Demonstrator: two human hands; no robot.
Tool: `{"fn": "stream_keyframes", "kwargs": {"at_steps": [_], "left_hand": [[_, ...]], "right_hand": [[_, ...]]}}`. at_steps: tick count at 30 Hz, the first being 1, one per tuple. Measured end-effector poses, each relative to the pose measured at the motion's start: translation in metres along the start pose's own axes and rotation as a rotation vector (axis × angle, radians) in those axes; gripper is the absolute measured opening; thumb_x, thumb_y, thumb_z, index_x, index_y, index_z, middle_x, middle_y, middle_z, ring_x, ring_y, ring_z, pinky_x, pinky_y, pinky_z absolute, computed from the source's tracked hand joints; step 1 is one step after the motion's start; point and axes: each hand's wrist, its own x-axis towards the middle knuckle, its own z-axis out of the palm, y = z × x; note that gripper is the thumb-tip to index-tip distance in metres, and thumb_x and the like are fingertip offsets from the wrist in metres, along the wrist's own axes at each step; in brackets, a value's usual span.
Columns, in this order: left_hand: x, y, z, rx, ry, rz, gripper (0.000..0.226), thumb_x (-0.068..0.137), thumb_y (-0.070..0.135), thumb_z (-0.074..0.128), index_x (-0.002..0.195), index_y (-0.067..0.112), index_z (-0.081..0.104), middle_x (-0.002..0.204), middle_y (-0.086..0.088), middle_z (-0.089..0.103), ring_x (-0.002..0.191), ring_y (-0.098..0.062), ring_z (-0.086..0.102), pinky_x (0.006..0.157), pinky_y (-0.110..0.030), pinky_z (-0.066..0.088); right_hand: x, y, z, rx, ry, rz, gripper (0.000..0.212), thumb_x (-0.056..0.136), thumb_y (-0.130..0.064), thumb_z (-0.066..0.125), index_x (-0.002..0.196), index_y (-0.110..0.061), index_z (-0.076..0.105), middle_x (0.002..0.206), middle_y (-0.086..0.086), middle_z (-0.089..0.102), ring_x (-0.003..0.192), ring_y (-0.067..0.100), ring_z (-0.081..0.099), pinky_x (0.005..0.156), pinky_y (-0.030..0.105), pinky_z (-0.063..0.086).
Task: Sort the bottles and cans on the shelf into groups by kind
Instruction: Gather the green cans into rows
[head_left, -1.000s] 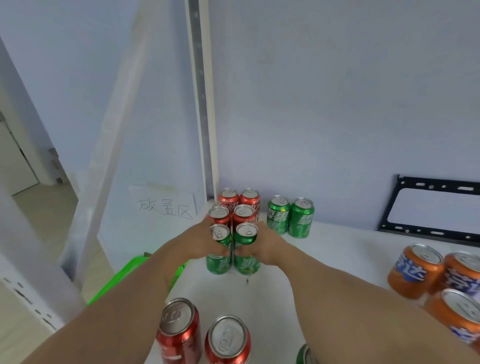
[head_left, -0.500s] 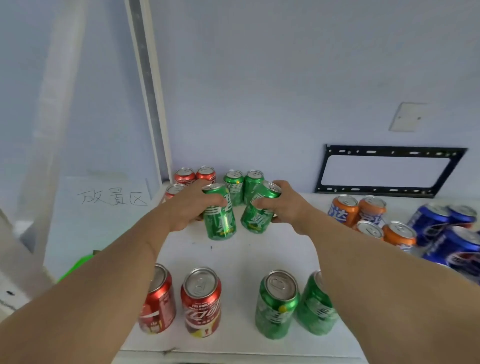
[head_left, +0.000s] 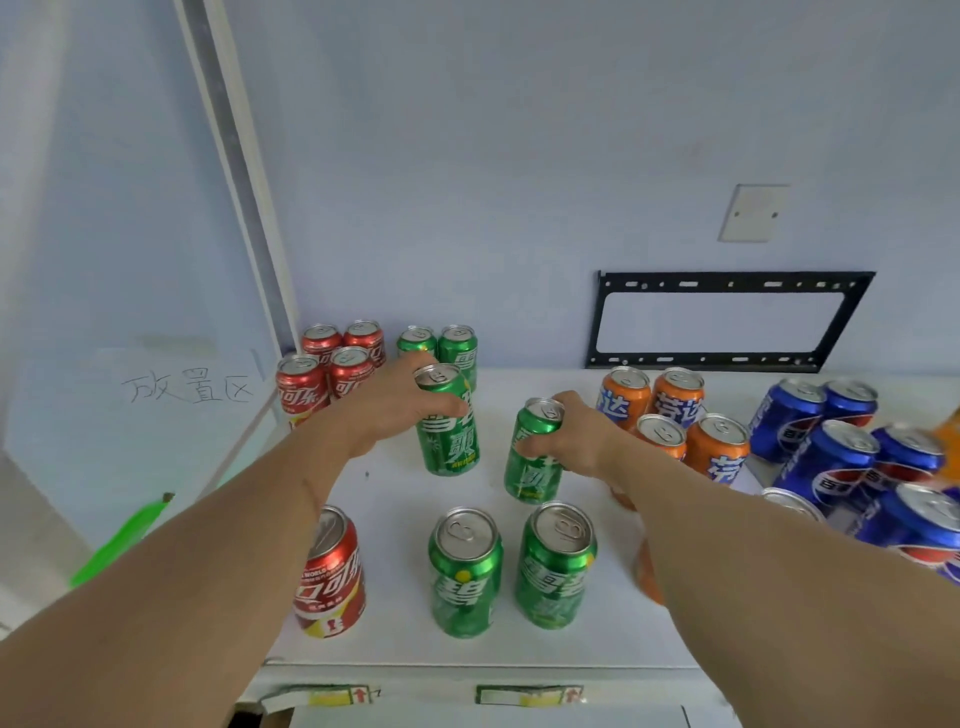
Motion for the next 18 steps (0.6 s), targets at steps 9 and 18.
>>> {"fn": "stream_keyframes", "kwargs": {"at_steps": [9, 18], "left_hand": [[-0.001, -0.001, 0.022, 0.054, -0.024, -0.060, 0.056, 0.064, 0.034, 0.087, 0.111, 0.029, 0.058, 0.110, 0.004, 0.066, 0.104, -0.016, 0.062, 0.095, -0.041, 0.049], [0.001, -0.004, 0.037, 0.265, -0.089, -0.050, 0.061, 0.065, 0.025, 0.087, 0.117, 0.027, 0.053, 0.108, 0.001, 0.062, 0.099, -0.017, 0.060, 0.088, -0.039, 0.053]], "right_hand": [[-0.004, 0.017, 0.004, -0.048, 0.000, 0.011, 0.080, 0.071, -0.024, 0.085, 0.130, -0.012, 0.034, 0.106, 0.008, 0.058, 0.085, 0.017, 0.058, 0.066, 0.028, 0.054], [-0.015, 0.010, -0.001, -0.184, -0.049, 0.000, 0.106, 0.070, -0.044, 0.084, 0.150, -0.016, 0.020, 0.141, 0.011, 0.047, 0.122, 0.029, 0.051, 0.100, 0.038, 0.046]]}}
